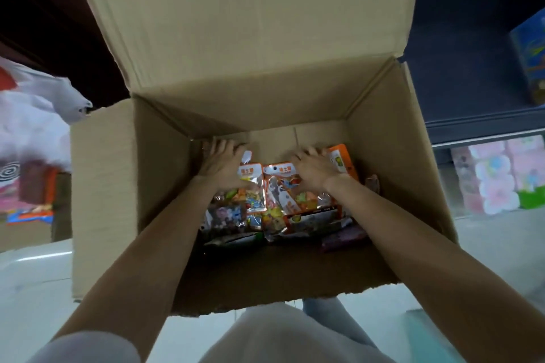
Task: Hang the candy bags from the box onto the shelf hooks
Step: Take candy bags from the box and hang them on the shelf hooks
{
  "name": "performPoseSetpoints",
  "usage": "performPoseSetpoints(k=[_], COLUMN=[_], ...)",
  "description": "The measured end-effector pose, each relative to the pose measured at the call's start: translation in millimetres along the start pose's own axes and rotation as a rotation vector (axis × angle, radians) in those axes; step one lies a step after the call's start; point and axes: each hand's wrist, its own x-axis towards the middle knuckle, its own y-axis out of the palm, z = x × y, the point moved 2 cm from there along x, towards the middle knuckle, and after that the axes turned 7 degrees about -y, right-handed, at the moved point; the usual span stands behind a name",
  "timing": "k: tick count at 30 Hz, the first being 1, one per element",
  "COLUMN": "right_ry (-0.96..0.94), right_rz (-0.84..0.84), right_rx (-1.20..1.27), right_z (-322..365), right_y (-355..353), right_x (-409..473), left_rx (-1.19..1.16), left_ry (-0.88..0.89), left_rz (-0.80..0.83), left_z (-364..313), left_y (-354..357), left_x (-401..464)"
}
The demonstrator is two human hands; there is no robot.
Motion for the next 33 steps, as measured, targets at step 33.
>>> performPoseSetpoints(k=[33], right_ry=[0.213], right_rz=[-1.055], right_rx=[0.500], right_z=[-1], right_y=[-109], right_x=[-166], left_rx=[-0.969], left_ry=[-0.286], left_rz=[-0.835], left_z=[-16], left_y=[-135], left_x=[-98])
